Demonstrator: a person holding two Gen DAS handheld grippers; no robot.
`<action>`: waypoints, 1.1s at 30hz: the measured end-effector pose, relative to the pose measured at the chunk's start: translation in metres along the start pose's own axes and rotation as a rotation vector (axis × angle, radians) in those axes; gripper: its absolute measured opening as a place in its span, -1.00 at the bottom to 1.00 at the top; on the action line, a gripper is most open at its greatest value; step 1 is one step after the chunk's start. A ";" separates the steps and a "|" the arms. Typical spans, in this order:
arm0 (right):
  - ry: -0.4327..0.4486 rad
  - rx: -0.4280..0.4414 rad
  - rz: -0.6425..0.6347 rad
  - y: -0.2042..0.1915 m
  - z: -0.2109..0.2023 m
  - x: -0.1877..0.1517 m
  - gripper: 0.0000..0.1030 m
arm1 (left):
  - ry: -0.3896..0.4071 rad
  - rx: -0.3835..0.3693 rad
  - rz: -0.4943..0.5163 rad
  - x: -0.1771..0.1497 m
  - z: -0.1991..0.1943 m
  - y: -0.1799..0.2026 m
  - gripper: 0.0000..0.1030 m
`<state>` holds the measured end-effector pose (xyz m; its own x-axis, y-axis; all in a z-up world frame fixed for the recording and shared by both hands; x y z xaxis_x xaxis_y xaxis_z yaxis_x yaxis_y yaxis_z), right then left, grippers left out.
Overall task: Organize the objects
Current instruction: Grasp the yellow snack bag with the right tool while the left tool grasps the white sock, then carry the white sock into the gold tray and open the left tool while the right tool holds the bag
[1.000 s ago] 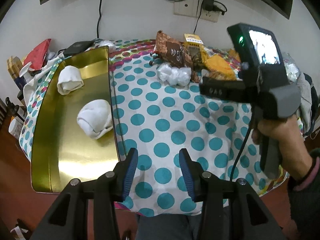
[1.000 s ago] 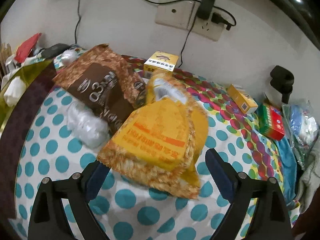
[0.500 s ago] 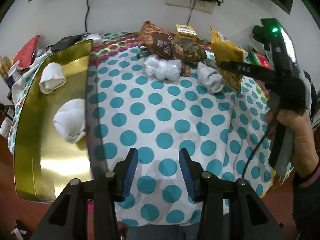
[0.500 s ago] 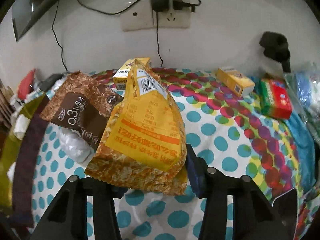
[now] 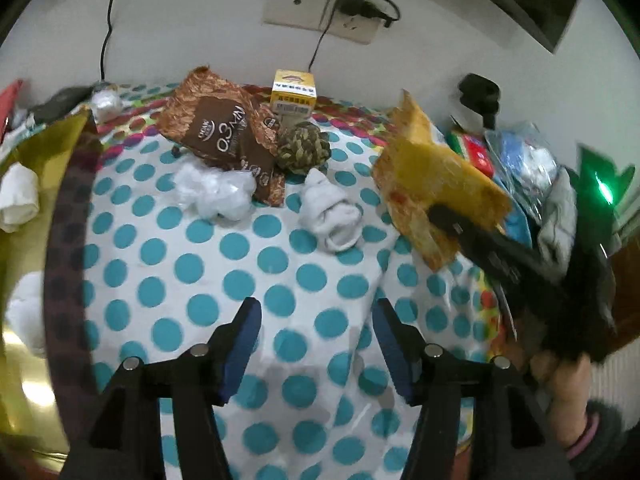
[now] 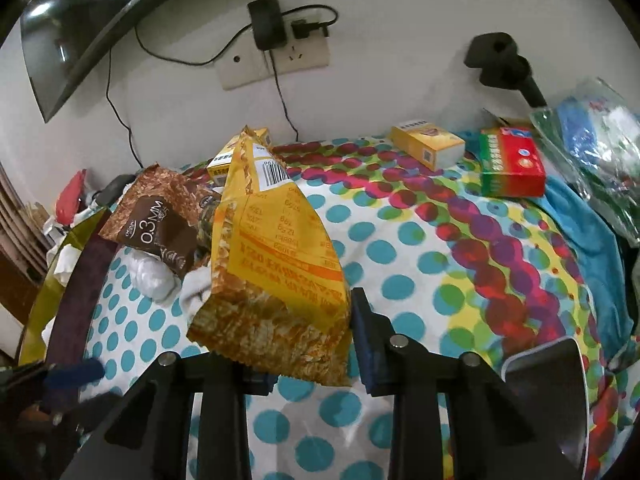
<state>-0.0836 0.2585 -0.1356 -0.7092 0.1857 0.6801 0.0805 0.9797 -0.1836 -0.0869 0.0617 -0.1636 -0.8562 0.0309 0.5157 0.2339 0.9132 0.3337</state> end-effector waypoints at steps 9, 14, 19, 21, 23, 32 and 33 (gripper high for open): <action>0.004 0.090 0.030 0.010 -0.007 -0.005 -0.45 | -0.006 -0.012 -0.067 0.032 0.038 0.013 0.16; 0.023 0.099 0.006 0.007 -0.010 -0.006 -0.45 | -0.023 0.026 -0.044 0.042 0.059 0.017 0.16; 0.023 0.121 0.006 0.008 -0.010 -0.007 -0.45 | -0.042 0.063 -0.044 0.044 0.078 0.013 0.16; 0.024 0.122 0.021 0.010 -0.010 -0.007 -0.45 | -0.037 0.073 -0.048 0.046 0.082 0.010 0.16; 0.023 0.127 0.021 0.010 -0.010 -0.006 -0.45 | -0.015 0.082 -0.052 0.048 0.081 0.008 0.16; 0.018 0.121 0.018 0.008 -0.007 -0.008 -0.46 | -0.001 0.152 0.075 0.049 0.074 0.011 -0.52; 0.019 0.120 0.017 0.008 -0.007 -0.008 -0.46 | -0.001 0.158 0.089 0.047 0.071 0.013 -0.53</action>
Point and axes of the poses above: each gripper's, at about its wrist camera, not at the fingertips, and z roughly the way its jaws point, y to its right, x to its top, the point moved 9 cm from there along z, roughly the way its jaws point, and after that the axes turned 3 degrees about -x, right-handed, at the moved point
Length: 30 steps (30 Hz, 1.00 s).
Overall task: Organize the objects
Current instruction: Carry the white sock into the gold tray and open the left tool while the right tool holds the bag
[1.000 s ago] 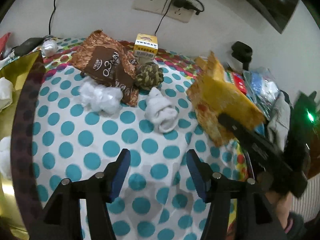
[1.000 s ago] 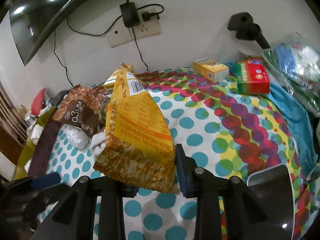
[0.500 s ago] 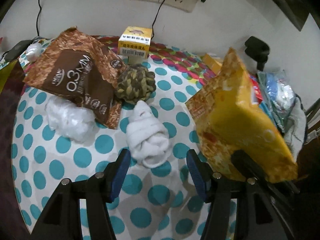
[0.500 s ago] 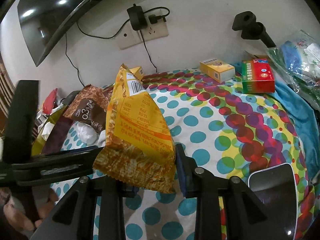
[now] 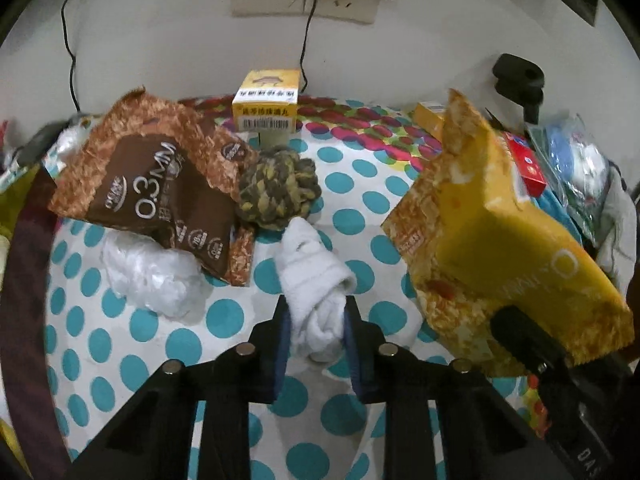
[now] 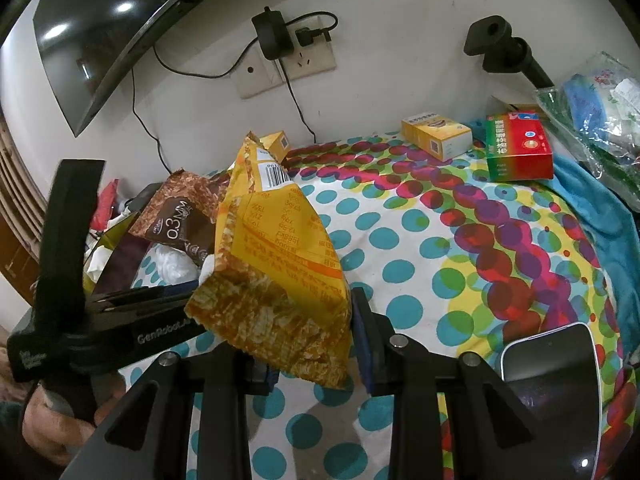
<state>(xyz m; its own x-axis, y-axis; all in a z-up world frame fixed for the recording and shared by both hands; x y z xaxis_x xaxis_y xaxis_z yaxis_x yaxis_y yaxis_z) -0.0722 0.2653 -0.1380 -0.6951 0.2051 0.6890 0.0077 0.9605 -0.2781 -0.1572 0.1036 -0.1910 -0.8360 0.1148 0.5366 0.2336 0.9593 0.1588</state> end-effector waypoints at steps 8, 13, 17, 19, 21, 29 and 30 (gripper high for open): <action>-0.005 0.007 0.007 -0.004 -0.001 -0.001 -0.46 | 0.023 0.091 0.089 -0.010 -0.037 -0.003 -0.53; 0.004 0.000 -0.004 -0.009 -0.006 0.000 -0.46 | 0.059 0.153 0.111 -0.011 -0.064 -0.012 -0.53; 0.010 -0.003 -0.001 -0.013 -0.013 0.001 -0.46 | 0.061 0.184 0.094 -0.015 -0.085 -0.029 -0.53; 0.011 0.001 0.006 -0.015 -0.019 0.000 -0.46 | 0.070 0.201 0.088 -0.017 -0.096 -0.039 -0.53; 0.017 -0.006 0.008 -0.017 -0.023 -0.001 -0.46 | 0.079 0.221 0.088 -0.019 -0.106 -0.049 -0.53; 0.014 -0.012 0.031 -0.025 -0.035 -0.003 -0.46 | 0.123 0.304 0.035 -0.020 -0.148 -0.108 -0.53; 0.013 -0.013 0.030 -0.026 -0.036 -0.003 -0.46 | 0.131 0.312 0.022 -0.019 -0.153 -0.117 -0.53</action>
Point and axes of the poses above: each gripper's, at about its wrist camera, not at the fingertips, and z roughly the way its jaws point, y to its right, x to its top, the point moved 9 cm from there along z, roughly the way its jaws point, and after that the axes turned 3 degrees about -x, right-handed, at the moved point
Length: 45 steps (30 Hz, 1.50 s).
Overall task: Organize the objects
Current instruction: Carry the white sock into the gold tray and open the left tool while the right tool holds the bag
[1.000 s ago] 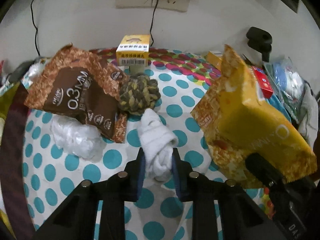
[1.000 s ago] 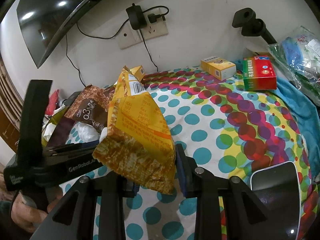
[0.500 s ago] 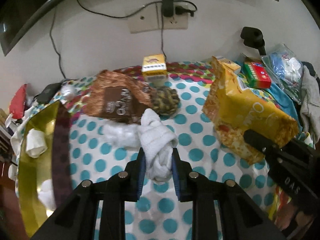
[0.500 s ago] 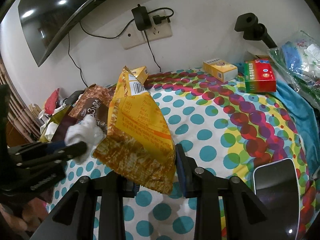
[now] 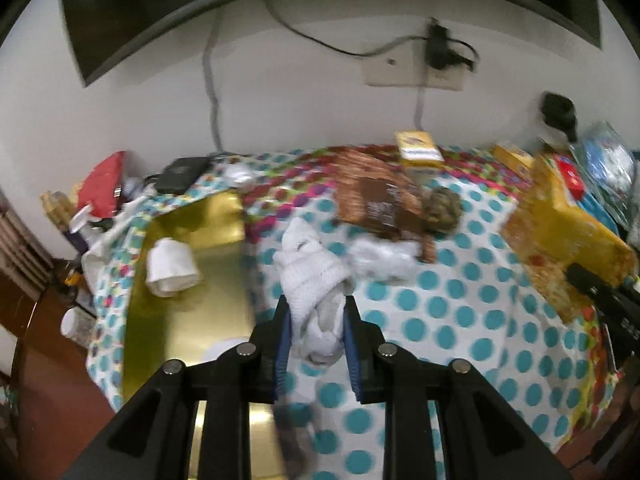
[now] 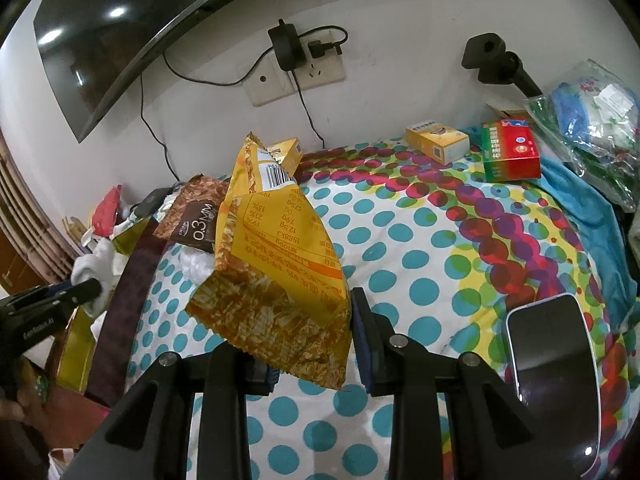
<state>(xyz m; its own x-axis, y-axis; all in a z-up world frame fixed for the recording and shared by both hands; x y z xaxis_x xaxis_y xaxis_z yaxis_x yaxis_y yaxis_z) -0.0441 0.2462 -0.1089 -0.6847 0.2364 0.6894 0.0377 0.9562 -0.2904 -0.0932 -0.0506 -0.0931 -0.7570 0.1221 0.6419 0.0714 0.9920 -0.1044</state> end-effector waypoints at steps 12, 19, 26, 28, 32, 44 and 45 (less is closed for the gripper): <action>0.004 -0.024 -0.012 -0.016 -0.013 -0.003 -0.46 | -0.022 0.122 -0.098 0.007 0.030 -0.112 -0.53; -0.004 -0.030 -0.017 -0.028 -0.015 -0.005 -0.46 | -0.081 0.059 -0.148 0.011 0.065 -0.147 -0.53; -0.018 -0.034 -0.026 -0.037 -0.010 -0.009 -0.46 | -0.120 -0.045 -0.203 0.015 0.092 -0.157 -0.53; -0.024 -0.033 -0.028 -0.039 -0.008 -0.010 -0.46 | -0.123 -0.067 -0.206 0.016 0.097 -0.154 -0.53; -0.031 -0.030 -0.041 -0.044 -0.006 -0.010 -0.46 | -0.121 -0.062 -0.177 0.024 0.110 -0.149 -0.52; -0.042 -0.027 -0.050 -0.050 -0.002 -0.012 -0.46 | -0.172 0.013 -0.132 0.033 0.139 -0.142 -0.34; -0.044 -0.026 -0.050 -0.050 -0.001 -0.012 -0.46 | -0.172 0.017 -0.124 0.033 0.138 -0.141 -0.33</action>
Point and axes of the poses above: each gripper's, at about its wrist camera, not at the fingertips, and z roughly the way its jaws point, y to its right, x to its top, the point moved 9 cm from there along z, roughly the way its jaws point, and after that the axes turned 3 degrees about -x, right-handed, at the moved point
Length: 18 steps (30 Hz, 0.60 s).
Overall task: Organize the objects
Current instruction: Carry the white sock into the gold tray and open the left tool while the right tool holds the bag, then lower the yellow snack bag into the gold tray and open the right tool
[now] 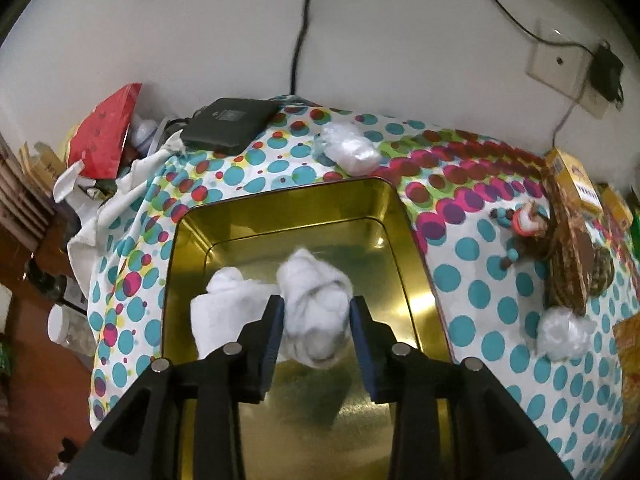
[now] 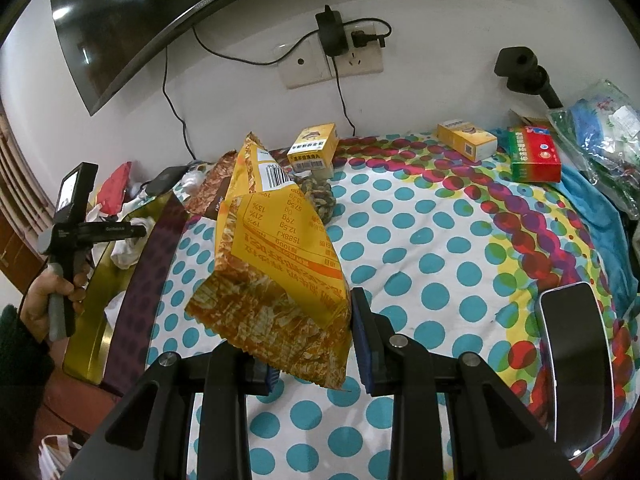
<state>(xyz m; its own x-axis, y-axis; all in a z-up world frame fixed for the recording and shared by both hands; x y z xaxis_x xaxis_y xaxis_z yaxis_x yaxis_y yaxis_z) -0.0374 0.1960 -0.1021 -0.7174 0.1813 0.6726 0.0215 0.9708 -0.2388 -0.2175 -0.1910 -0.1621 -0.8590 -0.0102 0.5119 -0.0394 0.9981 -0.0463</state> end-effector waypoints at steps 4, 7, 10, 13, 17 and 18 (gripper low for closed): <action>-0.003 0.002 -0.007 -0.002 0.002 0.000 -0.46 | 0.008 0.014 0.008 -0.003 -0.007 0.005 -0.29; -0.002 0.005 -0.013 -0.005 0.001 0.000 -0.46 | 0.019 0.029 0.024 -0.004 -0.015 0.008 -0.14; 0.000 0.009 -0.020 -0.010 -0.001 0.000 -0.46 | 0.051 0.069 0.059 -0.005 -0.028 0.010 -0.12; 0.004 0.012 -0.030 -0.016 -0.002 0.001 -0.46 | 0.082 0.086 0.064 -0.006 -0.043 0.011 -0.11; 0.009 0.028 -0.053 -0.030 -0.005 0.002 -0.46 | 0.131 0.107 0.071 -0.012 -0.068 0.011 -0.11; 0.010 0.033 -0.059 -0.033 -0.005 0.002 -0.46 | 0.141 0.107 0.069 -0.015 -0.075 0.011 -0.11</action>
<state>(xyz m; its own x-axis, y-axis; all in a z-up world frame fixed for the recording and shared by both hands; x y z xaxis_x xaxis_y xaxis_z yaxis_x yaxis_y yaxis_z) -0.0362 0.1650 -0.0890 -0.7095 0.1255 0.6935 -0.0439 0.9742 -0.2212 -0.1666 -0.1751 -0.1056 -0.7815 0.0743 0.6194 -0.0430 0.9841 -0.1723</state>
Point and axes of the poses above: each gripper's, at about its wrist camera, not at the fingertips, and z roughly the way its jaws point, y to its right, x to its top, the point moved 9 cm from there along z, roughly the way its jaws point, and after that the axes turned 3 degrees about -x, right-handed, at the moved point
